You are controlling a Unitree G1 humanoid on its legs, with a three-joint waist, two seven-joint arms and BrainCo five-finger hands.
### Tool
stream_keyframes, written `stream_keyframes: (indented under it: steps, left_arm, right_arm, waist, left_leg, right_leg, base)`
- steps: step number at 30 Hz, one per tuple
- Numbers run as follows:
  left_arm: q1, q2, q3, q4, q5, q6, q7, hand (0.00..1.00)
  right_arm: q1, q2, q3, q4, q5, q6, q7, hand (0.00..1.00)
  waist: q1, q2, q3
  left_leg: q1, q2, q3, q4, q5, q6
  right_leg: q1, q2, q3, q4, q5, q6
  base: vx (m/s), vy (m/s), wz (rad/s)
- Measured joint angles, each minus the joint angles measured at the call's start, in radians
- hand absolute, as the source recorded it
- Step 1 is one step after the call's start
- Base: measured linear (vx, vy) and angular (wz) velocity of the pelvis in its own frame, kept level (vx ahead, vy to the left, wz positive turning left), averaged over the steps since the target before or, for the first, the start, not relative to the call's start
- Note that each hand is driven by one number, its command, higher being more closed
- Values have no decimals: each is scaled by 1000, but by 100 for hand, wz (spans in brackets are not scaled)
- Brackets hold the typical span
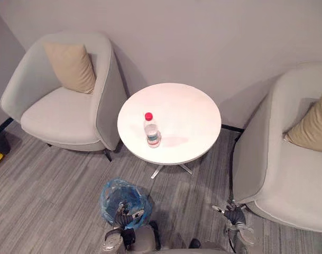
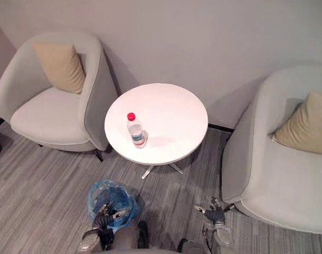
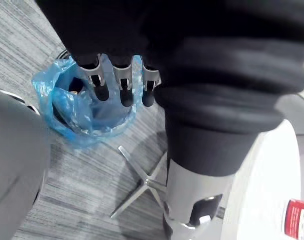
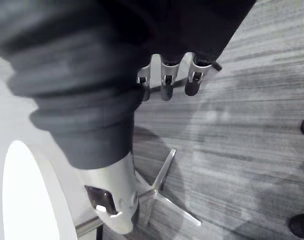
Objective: Gather rubbish on tea table into small bin, then transfer packed bag to large trash can.
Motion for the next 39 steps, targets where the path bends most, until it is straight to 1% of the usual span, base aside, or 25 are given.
stream_keyframes:
  steps: [1,2,3,4,5,6,7,8,9,10,11,12,13,14,15,17,18,19,20,23,26,27,32,35,39]
  left_arm:
    - [6,0,1,0,0,0,0,0]
    - [15,0,0,0,-1,0,0,0]
    - [17,0,0,3,-1,0,0,0]
    - [22,0,-2,3,-2,0,0,0]
    - [22,3,-2,3,-3,-1,0,0]
    - [19,12,-4,2,-3,-1,0,0]
    - [16,19,-7,2,-3,-1,0,0]
    - [15,22,-4,2,-3,-1,0,0]
    - [11,31,-2,3,-4,-1,0,0]
    - [11,32,-2,3,-5,-1,0,0]
    - [12,33,-2,4,-5,-1,0,0]
    - [24,48,-2,5,-6,-1,0,0]
    - [31,53,-1,5,-6,-2,0,0]
    - [20,36,2,30,-7,3,1,0]
    - [29,24,6,29,-10,-2,0,0]
    - [33,13,7,35,-10,-2,-1,0]
    - [34,9,8,38,-10,-1,-1,0]
    - [35,9,8,40,-10,-1,-2,0]
    - [37,9,8,42,-10,-1,-2,0]
    - [39,9,8,43,-10,-1,-2,0]
    - [38,9,8,43,-11,-1,-1,0]
    - [38,9,8,44,-10,-1,-1,0]
    - [39,10,7,44,-10,-1,-1,0]
    - [43,14,7,42,-6,-1,-1,0]
    - [53,19,6,37,0,-1,-2,0]
  right_arm:
    - [-2,-1,0,0,-1,0,0,0]
    - [-3,-3,0,0,-7,0,1,0]
    - [-2,-6,0,2,-9,0,3,0]
    - [-4,-6,1,3,-14,1,6,0]
    - [-5,-4,1,3,-17,2,6,0]
    - [-5,1,10,6,-27,2,8,0]
    - [0,14,13,15,-36,3,9,0]
    - [0,16,17,16,-36,3,9,0]
    - [-2,12,32,16,-36,3,9,0]
    - [-2,12,33,16,-36,3,8,0]
    - [-2,12,33,16,-36,2,8,0]
    - [8,17,35,16,-36,1,6,0]
    - [11,18,35,16,-35,1,6,0]
    - [7,9,34,40,-35,2,6,0]
    - [3,-2,34,40,-35,0,6,0]
    - [-3,-10,32,38,-35,-2,5,0]
    - [0,-11,27,38,-35,-2,5,0]
    - [3,-11,27,38,-35,-1,6,0]
    - [15,-9,29,39,-35,0,7,0]
    - [23,-4,29,37,-36,0,6,0]
    - [31,-4,29,-5,-37,0,6,0]
    - [39,-4,30,-26,-38,0,6,0]
    - [67,-3,37,-167,-58,-1,2,0]
    - [79,-2,46,-296,-87,-6,3,0]
    - [77,-4,50,-384,-127,-33,6,0]
  waist:
    - [0,-3,1]
    - [-2,-11,0]
    - [-4,-15,-4]
    - [-2,-10,-8]
    - [-4,-11,-8]
    - [-10,-8,-10]
    - [-28,-18,-15]
    - [-31,-22,-16]
    - [-31,-23,-15]
    - [-31,-20,-13]
    - [-32,-28,-18]
    - [-32,-52,-27]
    - [-30,-84,-31]
    - [-31,-77,-27]
    - [-27,-55,-41]
    - [-30,-28,-47]
    - [-32,-19,-51]
    - [-33,-11,-55]
    - [-31,-12,-54]
    - [-31,-19,-52]
    - [-30,-25,-53]
    - [-30,-25,-52]
    - [-31,-27,-53]
    - [-30,-37,-59]
    - [-30,-47,-65]
  left_leg:
    - [11,-14,1,-5,-6,7]
    - [29,-40,0,-15,-25,16]
    - [52,-64,-1,-19,-42,25]
    - [69,-82,-12,-25,-49,33]
    - [79,-88,-21,-25,-48,35]
    - [104,-97,-49,-24,-53,44]
    - [116,-95,-91,-25,-57,50]
    - [120,-92,-107,-27,-57,50]
    - [128,-76,-151,-33,-54,46]
    - [134,-69,-167,-41,-51,41]
    - [146,-56,-193,-50,-47,34]
    - [149,-80,-216,-49,-46,17]
    - [153,-97,-228,-47,-56,2]
    - [173,-92,-254,-42,-66,-15]
    - [170,-64,-270,-50,-67,-22]
    - [166,-40,-281,-67,-65,-31]
    - [169,-30,-295,-86,-57,-43]
    - [175,-25,-299,-94,-55,-47]
    - [183,-19,-301,-103,-53,-49]
    - [200,-10,-302,-119,-51,-53]
    - [197,-9,-303,-129,-49,-56]
    - [197,-11,-304,-130,-48,-56]
    - [197,-27,-308,-133,-47,-55]
    - [199,-31,-307,-151,-36,-51]
    - [203,-41,-312,-164,-26,-46]
  right_leg:
    - [-1,-18,1,24,-19,10]
    - [-1,-52,0,81,-51,31]
    - [-8,-80,10,155,-76,56]
    - [-51,-108,39,278,-75,60]
    - [-68,-119,49,332,-70,68]
    - [-123,-140,76,467,-60,83]
    - [-142,-119,103,502,-100,64]
    - [-151,-105,119,493,-112,46]
    - [-191,-43,176,451,-127,22]
    - [-208,-16,199,424,-127,22]
    - [-228,25,251,344,-120,22]
    - [-228,38,306,176,-19,8]
    - [-232,23,319,132,96,-8]
    - [-218,23,301,160,93,-13]
    - [-197,40,287,114,96,-17]
    - [-166,64,267,39,127,-34]
    - [-136,81,253,-20,154,-40]
    - [-122,87,251,-41,163,-41]
    - [-100,94,245,-68,173,-47]
    - [-72,101,241,-94,180,-49]
    - [-61,99,243,-136,205,-45]
    - [-52,97,243,-155,213,-37]
    - [-31,85,243,-199,241,-31]
    - [-29,81,243,-215,249,-29]
    - [-23,76,239,-227,253,-25]
  base:
    - [150,76,21]
    - [144,85,18]
    - [190,120,25]
    - [204,120,28]
    - [236,90,42]
    - [247,21,77]
    - [254,-17,87]
    - [204,-72,108]
    - [159,-74,79]
    - [185,-103,88]
    - [214,-136,83]
    - [219,-162,85]
    - [192,-161,82]
    - [184,-180,54]
    - [164,-168,41]
    - [101,-126,20]
    - [63,-96,17]
    - [67,-94,14]
    - [16,-51,9]
    - [-23,-13,3]
    - [-24,12,-2]
    - [-29,45,0]
    - [-18,47,2]
    - [-2,34,1]
    - [9,27,5]
